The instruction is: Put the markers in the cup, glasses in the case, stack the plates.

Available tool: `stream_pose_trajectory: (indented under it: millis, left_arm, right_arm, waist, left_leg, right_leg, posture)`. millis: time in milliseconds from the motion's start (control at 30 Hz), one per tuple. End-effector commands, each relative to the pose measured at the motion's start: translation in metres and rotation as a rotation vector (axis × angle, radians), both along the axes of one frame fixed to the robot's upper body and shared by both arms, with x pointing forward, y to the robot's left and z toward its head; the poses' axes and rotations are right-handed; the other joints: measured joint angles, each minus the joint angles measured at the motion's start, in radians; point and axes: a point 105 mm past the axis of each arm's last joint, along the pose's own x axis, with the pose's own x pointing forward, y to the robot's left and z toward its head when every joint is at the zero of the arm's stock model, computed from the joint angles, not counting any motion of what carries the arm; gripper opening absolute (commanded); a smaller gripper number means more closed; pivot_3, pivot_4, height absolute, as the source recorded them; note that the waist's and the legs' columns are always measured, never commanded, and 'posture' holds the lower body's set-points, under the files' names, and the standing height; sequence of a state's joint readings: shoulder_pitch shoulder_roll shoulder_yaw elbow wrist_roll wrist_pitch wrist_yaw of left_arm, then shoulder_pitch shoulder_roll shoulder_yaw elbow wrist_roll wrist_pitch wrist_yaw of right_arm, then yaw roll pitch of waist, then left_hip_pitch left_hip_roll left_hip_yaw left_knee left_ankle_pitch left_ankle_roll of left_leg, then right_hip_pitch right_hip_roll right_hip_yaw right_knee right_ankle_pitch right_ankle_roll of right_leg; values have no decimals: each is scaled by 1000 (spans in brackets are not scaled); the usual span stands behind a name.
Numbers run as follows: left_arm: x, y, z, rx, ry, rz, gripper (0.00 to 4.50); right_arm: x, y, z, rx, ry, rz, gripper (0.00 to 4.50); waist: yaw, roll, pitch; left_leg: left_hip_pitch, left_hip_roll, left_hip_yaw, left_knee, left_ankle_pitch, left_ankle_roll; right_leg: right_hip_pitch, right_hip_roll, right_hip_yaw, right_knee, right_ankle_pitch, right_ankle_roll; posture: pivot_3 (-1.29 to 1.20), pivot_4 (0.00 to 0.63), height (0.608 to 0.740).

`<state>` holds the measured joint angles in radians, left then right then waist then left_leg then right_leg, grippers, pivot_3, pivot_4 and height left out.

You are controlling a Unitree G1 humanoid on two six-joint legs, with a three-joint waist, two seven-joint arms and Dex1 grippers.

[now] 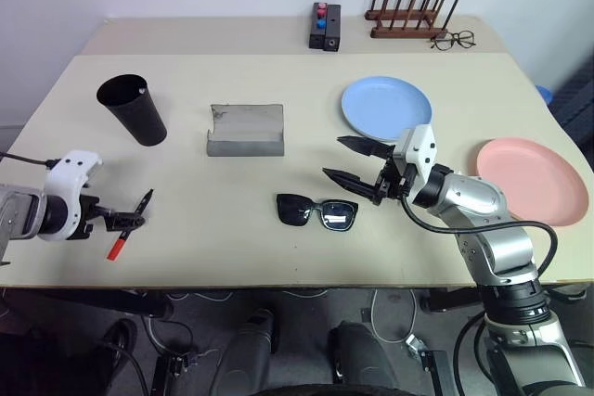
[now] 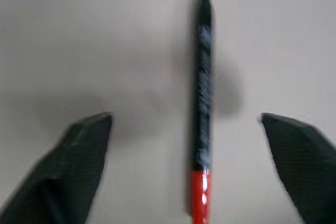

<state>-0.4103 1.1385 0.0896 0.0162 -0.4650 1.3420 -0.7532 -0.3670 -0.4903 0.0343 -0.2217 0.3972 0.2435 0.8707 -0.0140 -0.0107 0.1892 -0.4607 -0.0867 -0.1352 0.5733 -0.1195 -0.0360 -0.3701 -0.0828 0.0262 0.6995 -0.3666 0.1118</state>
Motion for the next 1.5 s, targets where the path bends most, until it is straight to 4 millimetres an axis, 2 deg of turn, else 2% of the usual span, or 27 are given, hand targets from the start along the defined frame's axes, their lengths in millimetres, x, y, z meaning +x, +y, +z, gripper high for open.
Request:
stream_pose_trajectory:
  millis: [33,200,333,467,567,767,867,1000,1100,1167,1233,1333,1433,1500]
  left_arm:
    - [11,1,6,-9,-18,-14,4457]
    - [21,-2,4,-76,46,-52,4457]
    - [26,-1,-6,-67,108,-85,4457]
    - [28,-10,-17,-46,167,-156,4457]
    - [30,-11,-24,-30,181,-175,3153]
    - [33,-18,-29,-43,177,-191,87]
    - [34,-22,-23,-46,146,-223,13]
    - [41,-35,6,-56,33,-295,13]
    - [53,-54,44,-87,-159,-375,13]
    - [69,-69,82,-116,-417,-431,13]
    - [82,-74,116,-136,-661,-431,13]
    - [93,-69,148,-126,-859,-392,13]
    - [104,-55,176,-71,-1044,-299,13]
    - [109,-39,197,-44,-1193,-197,13]
  right_arm:
    - [-2,5,9,16,-36,18,3012]
    - [-3,10,9,20,-33,35,3012]
    - [-2,12,9,28,-35,35,3012]
    - [-4,13,9,28,-34,35,3012]
    - [-5,11,8,23,-33,28,3012]
    - [-7,9,8,20,-31,13,3012]
    - [-7,8,8,17,-29,13,3012]
    - [-5,8,7,11,-27,16,3012]
    - [-2,8,10,24,-27,15,3012]
    - [-1,6,16,64,-16,23,3012]
    - [-2,4,24,113,-1,47,3012]
    - [-8,2,39,172,-7,98,3012]
    - [-9,4,53,242,-13,122,3012]
    - [-9,7,56,242,-31,120,3012]
  waist:
    - [0,0,0]
    - [-1,0,0]
    - [-4,0,0]
    - [-3,0,0]
    - [0,1,0]
    - [1,3,-2]
    - [2,3,-2]
    - [2,2,-1]
    - [0,1,0]
    - [-1,1,0]
    - [1,0,0]
    - [-3,0,0]
    - [-9,0,0]
    - [-10,0,0]
  left_leg:
    - [0,0,0,0,0,0]
    - [0,0,0,0,1,1]
    - [0,0,0,0,1,1]
    - [0,0,0,0,1,1]
    - [0,0,0,0,1,1]
    - [0,-1,0,0,1,1]
    - [0,-1,0,0,1,1]
    - [0,-1,-1,1,1,1]
    - [-1,-1,-1,1,1,1]
    - [-1,0,-1,1,1,1]
    - [-1,0,-2,1,1,1]
    - [-2,-1,-1,2,1,2]
    - [-1,0,-1,2,1,2]
    - [-1,0,-1,2,1,2]
  right_leg:
    - [0,0,0,0,0,0]
    - [0,1,0,0,1,2]
    - [0,1,-1,0,1,2]
    - [0,1,-1,0,1,2]
    - [0,1,-1,0,1,2]
    - [1,0,-1,0,1,2]
    - [1,0,-1,0,1,2]
    - [1,0,-1,0,1,2]
    - [1,0,-1,0,1,2]
    - [0,1,-1,0,1,2]
    - [0,1,-2,0,1,2]
    - [2,0,-3,0,1,3]
    - [4,1,-3,0,2,3]
    - [5,2,-3,1,2,3]
  posture:
    - [0,150,737]
    - [0,150,737]
    - [0,150,737]
    - [0,150,737]
    - [0,150,737]
    - [0,150,737]
    - [0,150,737]
    - [0,150,737]
    - [0,150,737]
    - [0,150,737]
    - [0,150,737]
    - [0,150,737]
    - [0,150,737]
    - [0,150,737]
